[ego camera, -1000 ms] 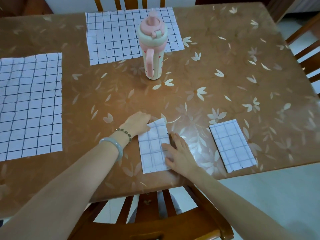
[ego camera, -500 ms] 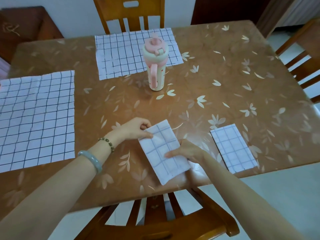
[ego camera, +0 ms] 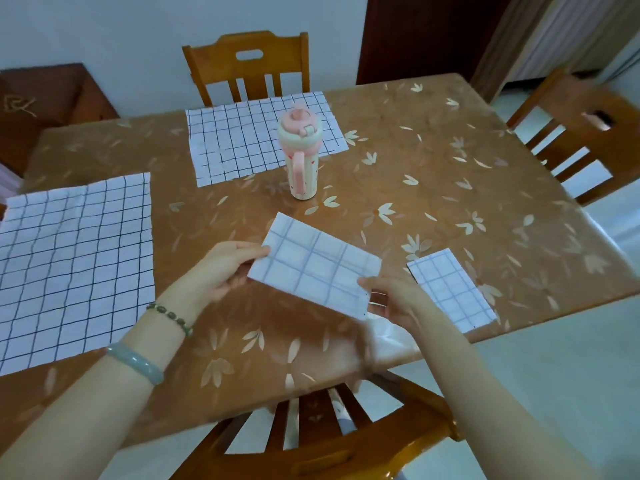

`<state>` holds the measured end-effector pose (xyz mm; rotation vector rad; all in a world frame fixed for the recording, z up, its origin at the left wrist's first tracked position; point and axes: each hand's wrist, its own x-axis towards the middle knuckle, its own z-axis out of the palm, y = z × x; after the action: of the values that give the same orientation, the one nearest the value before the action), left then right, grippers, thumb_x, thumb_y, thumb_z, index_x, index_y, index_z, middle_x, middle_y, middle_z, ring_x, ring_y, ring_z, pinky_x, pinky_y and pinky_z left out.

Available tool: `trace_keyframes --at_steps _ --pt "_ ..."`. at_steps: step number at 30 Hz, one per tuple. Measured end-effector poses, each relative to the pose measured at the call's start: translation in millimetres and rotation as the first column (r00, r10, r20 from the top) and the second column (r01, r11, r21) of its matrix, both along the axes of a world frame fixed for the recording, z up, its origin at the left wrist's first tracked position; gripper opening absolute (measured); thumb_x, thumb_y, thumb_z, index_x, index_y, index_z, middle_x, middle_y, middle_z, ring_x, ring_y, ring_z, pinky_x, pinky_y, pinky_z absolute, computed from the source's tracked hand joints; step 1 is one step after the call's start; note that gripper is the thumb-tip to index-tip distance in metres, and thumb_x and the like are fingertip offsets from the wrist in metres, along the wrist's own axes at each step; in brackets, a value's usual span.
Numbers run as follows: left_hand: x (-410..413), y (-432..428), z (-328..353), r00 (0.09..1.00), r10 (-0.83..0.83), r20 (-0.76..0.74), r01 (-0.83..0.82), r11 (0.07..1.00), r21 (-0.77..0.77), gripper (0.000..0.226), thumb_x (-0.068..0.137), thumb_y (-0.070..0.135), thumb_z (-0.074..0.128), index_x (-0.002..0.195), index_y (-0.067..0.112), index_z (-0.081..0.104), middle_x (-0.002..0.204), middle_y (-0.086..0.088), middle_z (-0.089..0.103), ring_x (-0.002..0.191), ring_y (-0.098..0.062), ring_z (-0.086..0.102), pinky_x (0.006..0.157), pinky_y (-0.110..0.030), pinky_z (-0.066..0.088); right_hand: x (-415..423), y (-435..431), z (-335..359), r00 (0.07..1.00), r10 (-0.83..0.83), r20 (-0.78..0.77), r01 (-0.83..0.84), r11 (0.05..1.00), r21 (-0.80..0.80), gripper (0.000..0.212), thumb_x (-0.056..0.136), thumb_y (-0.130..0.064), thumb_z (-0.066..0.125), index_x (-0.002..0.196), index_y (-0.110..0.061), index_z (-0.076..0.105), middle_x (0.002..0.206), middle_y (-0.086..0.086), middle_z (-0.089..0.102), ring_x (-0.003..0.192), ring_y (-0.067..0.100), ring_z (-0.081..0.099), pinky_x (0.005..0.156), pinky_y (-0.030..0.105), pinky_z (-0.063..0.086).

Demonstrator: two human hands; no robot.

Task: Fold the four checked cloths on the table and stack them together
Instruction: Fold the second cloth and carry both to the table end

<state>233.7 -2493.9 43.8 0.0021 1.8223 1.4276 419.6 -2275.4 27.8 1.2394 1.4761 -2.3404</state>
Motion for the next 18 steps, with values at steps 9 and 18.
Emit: trace_keyframes --at_steps 9,18 --pt "18.2 68.9 12.1 0.985 -0.17 0.0 0.17 0.985 -0.015 0.042 0.086 0.02 0.07 0.12 -0.003 0.061 0.083 -0.007 0.067 0.058 -0.01 0.065 0.048 -0.02 0.049 72.5 26.6 35.6 0.972 -0.236 -0.02 0.237 0.967 0.09 0.015 0.078 0.005 0.069 0.092 0.005 0.068 0.093 0.016 0.072 0.078 0.023 0.07 0.07 0.034 0.059" --pt "103.2 179.3 29.5 0.918 -0.396 0.002 0.395 0.916 0.064 0.014 0.09 0.01 0.063 0.1 0.001 0.064 0.051 0.003 0.065 0.044 -0.008 0.061 0.041 -0.016 0.045 181.1 68.9 48.7 0.883 -0.469 -0.013 0.466 0.875 0.132 0.02 0.08 0.005 0.065 0.1 0.007 0.067 0.098 0.018 0.071 0.074 0.021 0.07 0.061 0.032 0.059"
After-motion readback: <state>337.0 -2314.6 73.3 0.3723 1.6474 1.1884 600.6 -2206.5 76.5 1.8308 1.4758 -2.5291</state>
